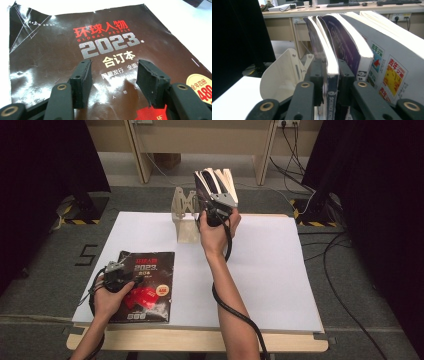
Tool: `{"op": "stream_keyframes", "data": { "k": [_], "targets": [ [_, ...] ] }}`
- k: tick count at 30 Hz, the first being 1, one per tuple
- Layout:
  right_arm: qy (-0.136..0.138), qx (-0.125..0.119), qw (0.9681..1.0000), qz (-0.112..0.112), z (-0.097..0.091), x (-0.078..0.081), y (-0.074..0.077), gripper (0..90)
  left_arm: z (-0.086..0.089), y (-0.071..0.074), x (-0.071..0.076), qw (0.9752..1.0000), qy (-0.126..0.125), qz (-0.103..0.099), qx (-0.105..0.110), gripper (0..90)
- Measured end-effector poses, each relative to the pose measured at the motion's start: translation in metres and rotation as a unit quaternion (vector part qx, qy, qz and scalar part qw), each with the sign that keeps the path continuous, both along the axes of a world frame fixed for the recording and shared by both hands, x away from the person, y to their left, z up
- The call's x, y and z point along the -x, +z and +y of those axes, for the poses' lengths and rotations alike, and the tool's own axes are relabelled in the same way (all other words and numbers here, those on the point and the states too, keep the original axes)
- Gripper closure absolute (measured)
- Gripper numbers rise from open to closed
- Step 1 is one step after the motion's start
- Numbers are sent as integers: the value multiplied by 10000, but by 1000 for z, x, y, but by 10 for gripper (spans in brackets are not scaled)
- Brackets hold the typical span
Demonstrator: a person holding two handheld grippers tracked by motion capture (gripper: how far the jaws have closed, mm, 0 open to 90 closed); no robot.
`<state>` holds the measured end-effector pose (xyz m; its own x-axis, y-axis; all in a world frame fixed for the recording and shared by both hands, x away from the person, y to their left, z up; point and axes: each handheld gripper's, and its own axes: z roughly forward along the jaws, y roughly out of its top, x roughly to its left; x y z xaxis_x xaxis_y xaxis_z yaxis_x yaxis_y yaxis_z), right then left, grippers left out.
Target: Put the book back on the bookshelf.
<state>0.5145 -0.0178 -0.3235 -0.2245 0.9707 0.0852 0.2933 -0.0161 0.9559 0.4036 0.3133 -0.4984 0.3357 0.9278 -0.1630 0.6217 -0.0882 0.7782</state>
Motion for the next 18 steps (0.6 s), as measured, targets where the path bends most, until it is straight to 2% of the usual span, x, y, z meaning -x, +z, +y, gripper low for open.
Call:
{"op": "stream_keyframes", "data": {
  "k": [10,13,16,18],
  "targets": [
    [20,3,9999,136,2,-8,7,753,0,0,0,10000,1,1,3,452],
    [14,20,9997,223,2,-12,8,773,0,0,0,10000,0,2,2,452],
    [-42,209,9995,253,3,-14,10,834,0,0,0,10000,2,10,1,452],
    [-38,226,9993,289,4,-14,10,842,0,0,0,10000,1,6,5,452]
  ]
}}
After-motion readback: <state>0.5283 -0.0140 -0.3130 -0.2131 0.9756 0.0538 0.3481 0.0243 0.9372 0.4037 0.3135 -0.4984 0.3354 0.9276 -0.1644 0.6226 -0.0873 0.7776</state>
